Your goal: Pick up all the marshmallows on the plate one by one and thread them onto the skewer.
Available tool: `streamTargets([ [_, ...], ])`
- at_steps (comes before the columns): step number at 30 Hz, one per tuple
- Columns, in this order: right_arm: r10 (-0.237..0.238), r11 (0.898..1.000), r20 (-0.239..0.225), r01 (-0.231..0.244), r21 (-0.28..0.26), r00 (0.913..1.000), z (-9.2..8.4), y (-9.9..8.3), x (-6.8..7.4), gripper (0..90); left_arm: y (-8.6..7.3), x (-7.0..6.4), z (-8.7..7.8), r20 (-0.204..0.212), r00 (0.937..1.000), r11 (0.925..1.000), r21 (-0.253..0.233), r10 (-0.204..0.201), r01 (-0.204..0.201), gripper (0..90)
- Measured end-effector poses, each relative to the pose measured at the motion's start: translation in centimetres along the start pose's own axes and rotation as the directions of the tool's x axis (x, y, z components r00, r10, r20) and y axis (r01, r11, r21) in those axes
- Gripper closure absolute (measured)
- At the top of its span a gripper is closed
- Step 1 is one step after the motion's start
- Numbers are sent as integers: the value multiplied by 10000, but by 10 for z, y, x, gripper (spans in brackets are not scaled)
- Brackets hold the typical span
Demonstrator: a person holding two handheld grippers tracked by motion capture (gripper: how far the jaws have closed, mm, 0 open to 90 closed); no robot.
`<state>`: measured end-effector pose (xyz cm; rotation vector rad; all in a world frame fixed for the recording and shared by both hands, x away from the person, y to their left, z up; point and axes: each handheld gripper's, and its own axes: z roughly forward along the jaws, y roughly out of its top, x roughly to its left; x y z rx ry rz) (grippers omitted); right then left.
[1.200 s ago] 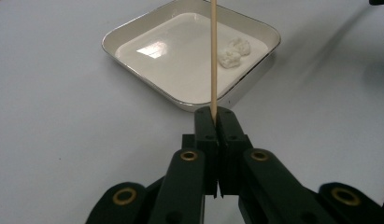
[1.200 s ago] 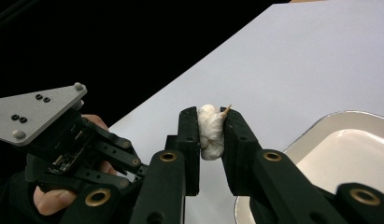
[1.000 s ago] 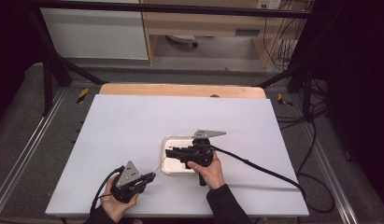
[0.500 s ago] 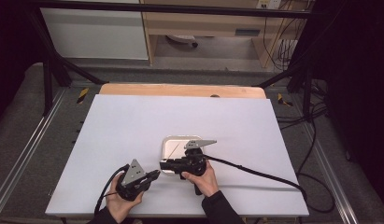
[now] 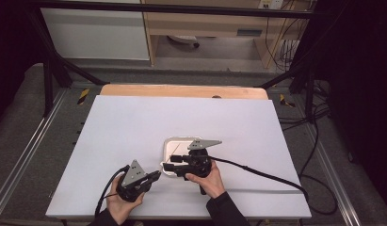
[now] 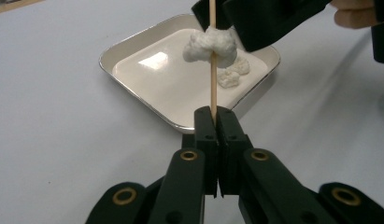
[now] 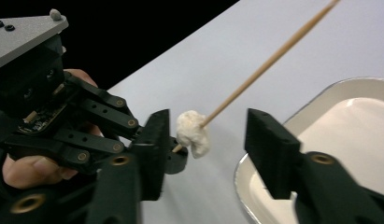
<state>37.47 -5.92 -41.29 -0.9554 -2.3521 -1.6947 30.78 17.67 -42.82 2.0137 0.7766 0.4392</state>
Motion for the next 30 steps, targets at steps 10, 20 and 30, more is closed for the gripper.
streamTargets([
  [10,-1259,9902,1685,1136,808,9776,-14,8,-5,128,-3,5,-4,16,9998,9998,56,-189,189,885],
  [20,-1961,9679,2604,1441,2057,9454,-19,2,-20,69,-4,7,-6,71,9997,9996,109,-252,251,885],
  [30,-2482,9400,2862,1588,3019,9254,-22,-12,-41,264,-5,8,-5,127,9994,9994,140,-322,320,885],
])
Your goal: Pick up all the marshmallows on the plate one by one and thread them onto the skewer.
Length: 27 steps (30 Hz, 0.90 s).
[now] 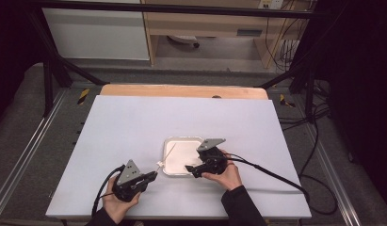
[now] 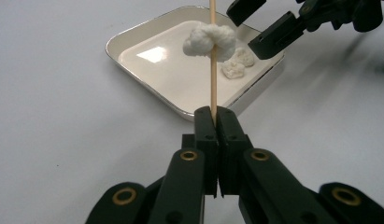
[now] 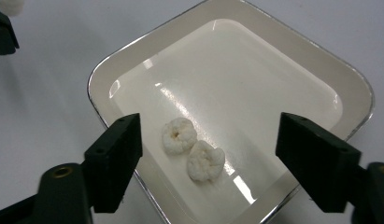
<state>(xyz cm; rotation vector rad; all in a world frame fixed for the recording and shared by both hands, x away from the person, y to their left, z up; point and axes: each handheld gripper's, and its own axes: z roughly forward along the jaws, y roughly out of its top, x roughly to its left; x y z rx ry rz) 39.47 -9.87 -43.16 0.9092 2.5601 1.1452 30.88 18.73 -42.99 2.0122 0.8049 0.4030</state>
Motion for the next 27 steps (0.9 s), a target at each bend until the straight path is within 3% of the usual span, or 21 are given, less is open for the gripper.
streamTargets([
  [11,-513,9982,66,511,325,9987,10,-11,-4,547,0,0,1,34,10000,10000,-7,-35,35,885],
  [20,-616,9978,-35,617,254,9981,11,-13,-3,670,0,0,0,41,10000,10000,-42,-46,46,885],
  [27,-506,9987,-77,507,103,9987,9,-16,-3,710,0,0,0,47,10000,10000,-26,-15,15,885],
])
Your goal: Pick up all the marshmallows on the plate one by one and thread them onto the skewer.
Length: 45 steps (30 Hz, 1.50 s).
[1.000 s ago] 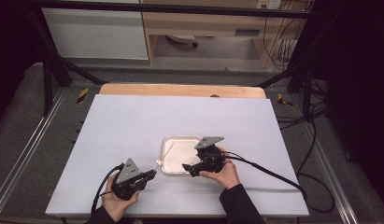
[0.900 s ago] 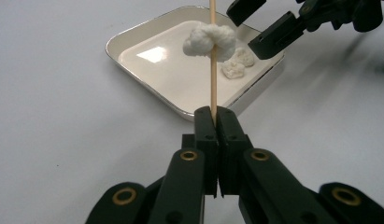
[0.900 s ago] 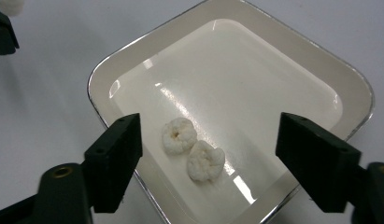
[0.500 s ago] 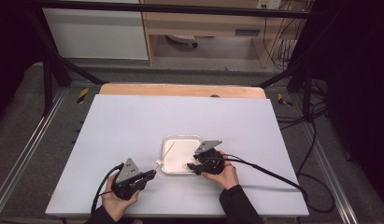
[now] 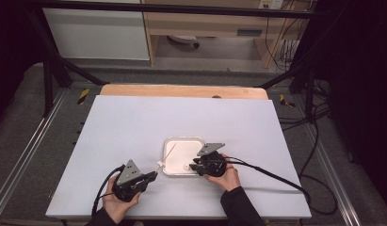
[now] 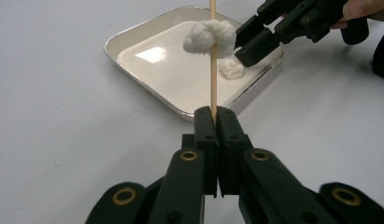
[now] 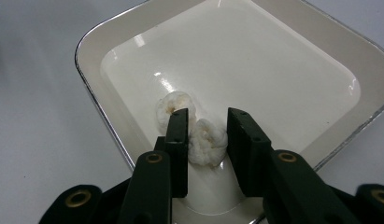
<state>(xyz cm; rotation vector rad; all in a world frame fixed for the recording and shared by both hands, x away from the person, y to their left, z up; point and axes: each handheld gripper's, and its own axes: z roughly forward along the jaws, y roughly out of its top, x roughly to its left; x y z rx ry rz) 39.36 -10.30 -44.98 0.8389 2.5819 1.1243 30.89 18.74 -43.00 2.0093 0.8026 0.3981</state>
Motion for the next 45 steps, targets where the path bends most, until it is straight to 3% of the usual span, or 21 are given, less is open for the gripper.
streamTargets([
  [7,235,9997,-10,-235,-118,9997,-5,3,0,726,0,0,0,13,10000,10000,-3,39,-39,885],
  [13,485,9962,-212,-499,-720,9986,-22,10,-1,730,0,-1,0,21,10000,10000,1,50,-51,885],
  [18,765,9871,-513,-829,-1368,9957,-37,17,-3,734,0,-1,0,38,10000,10000,-32,74,-74,885],
  [23,1104,9707,-948,-1278,-2034,9894,-52,24,-5,738,0,-2,0,89,9999,9999,-58,114,-113,885],
  [30,1512,9359,-1628,-1942,-2940,9750,-69,35,-11,739,0,-2,0,134,9998,9999,-76,132,-131,885],
  [33,1580,9254,-1822,-2100,-3155,9705,-73,40,-11,738,0,-3,1,138,9998,9999,-77,133,-132,885],
  [37,1717,9042,-2316,-2464,-3488,9576,-75,49,-11,737,1,-3,1,143,9998,9998,-84,160,-159,885],
  [45,1818,8888,-2803,-2794,-3632,9425,-68,63,-9,736,1,-4,0,194,9996,9997,-173,202,-199,885],
])
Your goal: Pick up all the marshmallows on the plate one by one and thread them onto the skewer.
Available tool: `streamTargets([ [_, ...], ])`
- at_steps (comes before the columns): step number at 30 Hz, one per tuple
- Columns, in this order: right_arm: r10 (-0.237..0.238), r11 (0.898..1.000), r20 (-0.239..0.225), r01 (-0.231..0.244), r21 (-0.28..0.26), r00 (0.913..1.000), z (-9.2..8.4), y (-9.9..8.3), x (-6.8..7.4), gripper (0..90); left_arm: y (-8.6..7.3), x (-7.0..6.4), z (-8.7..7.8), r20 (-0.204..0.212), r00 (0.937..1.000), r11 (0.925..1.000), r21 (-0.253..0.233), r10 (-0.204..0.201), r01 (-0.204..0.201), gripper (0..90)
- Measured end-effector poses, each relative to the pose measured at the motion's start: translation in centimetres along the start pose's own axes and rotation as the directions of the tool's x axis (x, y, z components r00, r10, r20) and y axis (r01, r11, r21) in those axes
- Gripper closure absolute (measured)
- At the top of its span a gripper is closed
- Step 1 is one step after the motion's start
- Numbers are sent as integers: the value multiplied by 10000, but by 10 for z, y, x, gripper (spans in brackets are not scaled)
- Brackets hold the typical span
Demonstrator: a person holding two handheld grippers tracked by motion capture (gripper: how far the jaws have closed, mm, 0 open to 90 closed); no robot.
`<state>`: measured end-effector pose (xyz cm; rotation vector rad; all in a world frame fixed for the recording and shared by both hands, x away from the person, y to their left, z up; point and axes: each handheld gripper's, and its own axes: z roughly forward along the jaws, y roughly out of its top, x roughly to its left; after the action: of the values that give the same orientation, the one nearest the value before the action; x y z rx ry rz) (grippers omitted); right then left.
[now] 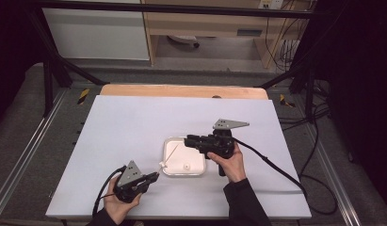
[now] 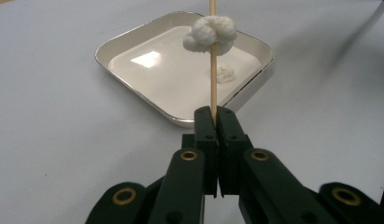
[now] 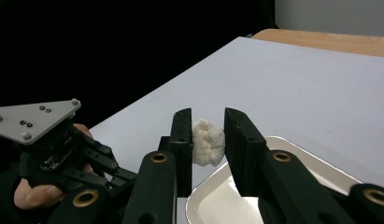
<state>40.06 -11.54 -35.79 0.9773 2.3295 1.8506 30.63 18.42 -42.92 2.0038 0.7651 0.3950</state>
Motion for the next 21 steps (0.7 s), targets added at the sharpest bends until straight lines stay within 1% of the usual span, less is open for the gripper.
streamTargets([
  [6,290,9995,-234,-292,-84,9993,9,1,-1,737,0,-1,0,10,10000,10000,-5,34,-34,885],
  [9,410,9991,-287,-413,-102,9987,11,1,-3,737,0,-1,0,15,10000,10000,-7,45,-45,885],
  [13,597,9981,-472,-603,-102,9971,14,0,-4,737,1,-1,0,16,10000,10000,-21,70,-70,885],
  [21,780,9969,-706,-784,-25,9945,17,-1,-5,739,1,-1,0,2,10000,10000,-85,47,-47,885],
])
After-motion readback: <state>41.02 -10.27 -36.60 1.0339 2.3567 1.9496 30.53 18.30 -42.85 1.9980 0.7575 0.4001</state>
